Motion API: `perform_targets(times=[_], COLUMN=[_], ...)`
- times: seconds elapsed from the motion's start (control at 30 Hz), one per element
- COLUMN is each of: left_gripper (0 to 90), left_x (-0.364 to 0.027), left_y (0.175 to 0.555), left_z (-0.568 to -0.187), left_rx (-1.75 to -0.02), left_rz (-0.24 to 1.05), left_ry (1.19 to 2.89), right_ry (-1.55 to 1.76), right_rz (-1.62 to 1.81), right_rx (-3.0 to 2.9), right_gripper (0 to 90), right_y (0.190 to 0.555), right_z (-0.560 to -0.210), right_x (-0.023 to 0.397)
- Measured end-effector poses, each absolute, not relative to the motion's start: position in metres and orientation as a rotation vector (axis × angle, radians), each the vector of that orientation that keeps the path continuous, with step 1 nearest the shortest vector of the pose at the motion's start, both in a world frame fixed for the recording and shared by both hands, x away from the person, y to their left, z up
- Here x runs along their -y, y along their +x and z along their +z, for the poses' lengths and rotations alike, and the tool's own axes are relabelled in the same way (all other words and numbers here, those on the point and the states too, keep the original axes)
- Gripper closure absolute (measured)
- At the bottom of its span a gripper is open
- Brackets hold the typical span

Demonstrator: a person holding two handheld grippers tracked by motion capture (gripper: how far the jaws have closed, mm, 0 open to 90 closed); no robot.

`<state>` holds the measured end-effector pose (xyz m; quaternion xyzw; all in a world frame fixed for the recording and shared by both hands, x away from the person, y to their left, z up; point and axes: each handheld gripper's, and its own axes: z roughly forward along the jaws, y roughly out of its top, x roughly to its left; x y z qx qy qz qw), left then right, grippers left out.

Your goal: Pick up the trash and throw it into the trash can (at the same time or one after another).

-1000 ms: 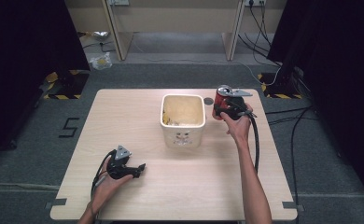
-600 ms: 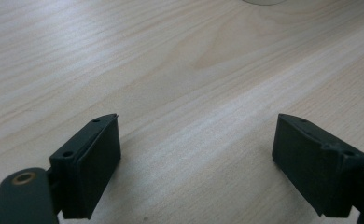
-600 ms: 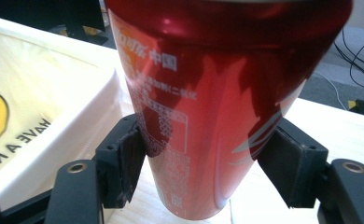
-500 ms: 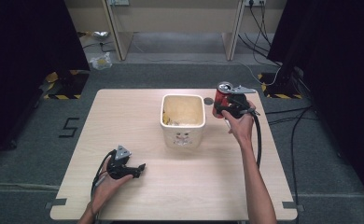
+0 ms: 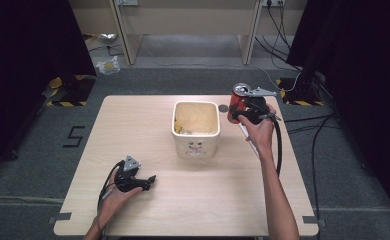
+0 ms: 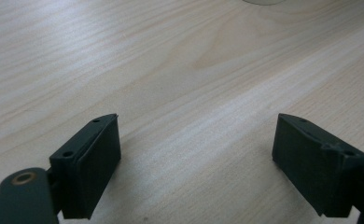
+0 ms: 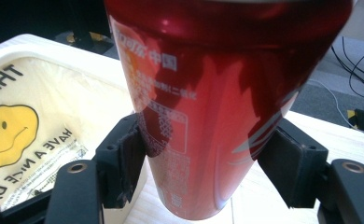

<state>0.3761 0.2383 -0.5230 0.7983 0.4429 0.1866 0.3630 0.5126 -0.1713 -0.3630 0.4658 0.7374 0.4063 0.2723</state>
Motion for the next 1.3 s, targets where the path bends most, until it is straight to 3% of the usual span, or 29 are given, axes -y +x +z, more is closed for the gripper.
perform_targets(times=[0.87, 1.3], left_gripper=[14.6, 14.6], left_x=[-0.238, -0.238], left_y=[0.376, 0.376], left_z=[-0.523, -0.523], left_rx=[-1.142, -1.141], left_rz=[0.479, 0.479], left_ry=[2.054, 2.054], right_ry=[1.178, 1.096], right_rz=[1.133, 1.184], right_rx=[-1.968, -2.022], right_gripper=[34.0, 34.0], right_y=[0.496, 0.491], right_z=[-0.323, -0.309], right_x=[0.164, 0.137])
